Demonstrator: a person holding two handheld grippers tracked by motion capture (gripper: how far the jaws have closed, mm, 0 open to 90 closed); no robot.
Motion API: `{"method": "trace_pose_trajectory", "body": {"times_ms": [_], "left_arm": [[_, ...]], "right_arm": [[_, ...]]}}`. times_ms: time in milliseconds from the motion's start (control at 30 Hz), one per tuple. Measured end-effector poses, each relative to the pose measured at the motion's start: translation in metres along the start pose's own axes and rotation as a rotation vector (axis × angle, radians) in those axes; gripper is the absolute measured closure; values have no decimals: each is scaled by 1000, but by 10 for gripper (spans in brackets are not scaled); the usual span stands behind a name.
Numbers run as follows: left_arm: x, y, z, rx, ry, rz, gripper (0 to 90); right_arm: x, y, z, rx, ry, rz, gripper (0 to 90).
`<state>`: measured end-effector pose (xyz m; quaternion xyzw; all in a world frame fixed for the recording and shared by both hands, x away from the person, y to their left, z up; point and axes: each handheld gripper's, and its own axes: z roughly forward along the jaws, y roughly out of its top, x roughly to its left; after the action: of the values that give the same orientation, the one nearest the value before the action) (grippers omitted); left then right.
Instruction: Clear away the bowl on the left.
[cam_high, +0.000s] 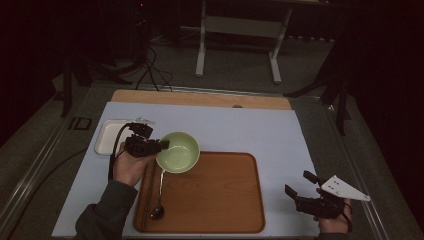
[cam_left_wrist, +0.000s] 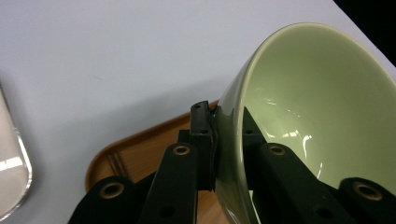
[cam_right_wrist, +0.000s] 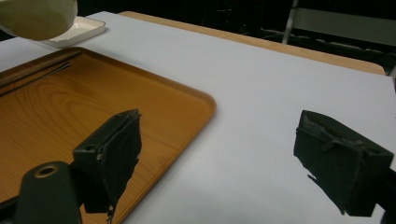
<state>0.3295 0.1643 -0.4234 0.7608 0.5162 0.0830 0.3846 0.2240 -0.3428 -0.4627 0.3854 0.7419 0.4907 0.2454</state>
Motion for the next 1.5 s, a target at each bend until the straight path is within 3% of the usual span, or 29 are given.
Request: {"method": "trace_pose_trajectory", "body": {"times_ms": [400, 1200, 1500], "left_arm": [[-9, -10, 10, 24, -31, -8, 834], [-13, -59, 43, 114, -64, -75, 829], [-12, -70, 52, 152, -64, -89, 829]], "right_arm": [[0, 0, 0, 1, 0, -2, 146], [0, 0, 0, 1, 1, 0, 146], [0, 0, 0, -1, 1, 0, 146]]}}
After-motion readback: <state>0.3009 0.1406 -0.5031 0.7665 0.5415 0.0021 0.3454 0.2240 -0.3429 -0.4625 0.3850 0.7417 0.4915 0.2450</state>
